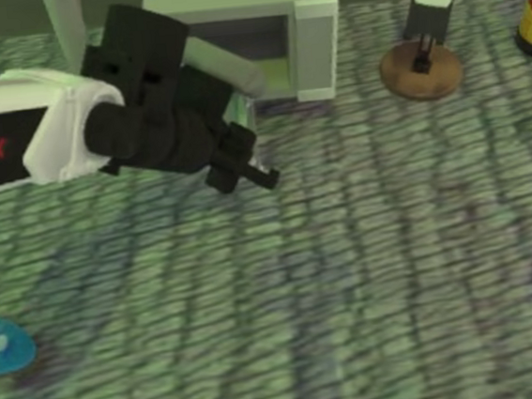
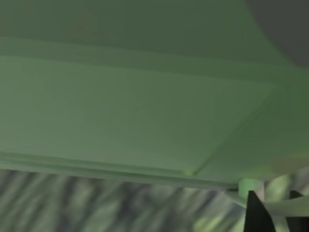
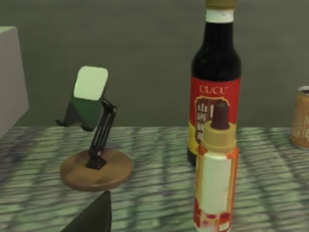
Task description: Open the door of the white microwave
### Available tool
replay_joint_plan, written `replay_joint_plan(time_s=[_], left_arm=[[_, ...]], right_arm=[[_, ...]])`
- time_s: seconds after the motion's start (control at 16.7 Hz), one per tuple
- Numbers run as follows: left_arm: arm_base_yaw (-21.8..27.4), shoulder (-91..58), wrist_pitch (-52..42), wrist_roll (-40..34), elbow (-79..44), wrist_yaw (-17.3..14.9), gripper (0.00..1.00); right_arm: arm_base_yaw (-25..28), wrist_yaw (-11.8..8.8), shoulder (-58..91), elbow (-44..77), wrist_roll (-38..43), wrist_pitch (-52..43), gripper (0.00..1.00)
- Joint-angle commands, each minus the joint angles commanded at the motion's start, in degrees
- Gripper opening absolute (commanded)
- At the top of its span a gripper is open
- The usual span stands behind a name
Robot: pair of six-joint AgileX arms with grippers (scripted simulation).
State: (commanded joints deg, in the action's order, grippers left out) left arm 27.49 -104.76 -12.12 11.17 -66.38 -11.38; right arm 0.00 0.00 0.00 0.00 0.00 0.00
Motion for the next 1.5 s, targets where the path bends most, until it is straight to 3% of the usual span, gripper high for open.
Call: replay_joint_plan(time_s=[0.54, 1.08, 1.5], left_arm=[[0.00, 0.00, 0.00, 0.00, 0.00, 0.00, 0.00], [-1.73, 0.95, -0.83, 4.05, 1.03, -3.22, 0.00], [-1.75, 0.96, -0.85, 4.12, 1.05, -3.26, 0.00]], right_arm=[[0.00, 0.00, 0.00, 0.00, 0.00, 0.00, 1.00], [0.00, 0.00, 0.00, 0.00, 0.00, 0.00, 1.00], [0.00, 0.00, 0.00, 0.00, 0.00, 0.00, 1.00]])
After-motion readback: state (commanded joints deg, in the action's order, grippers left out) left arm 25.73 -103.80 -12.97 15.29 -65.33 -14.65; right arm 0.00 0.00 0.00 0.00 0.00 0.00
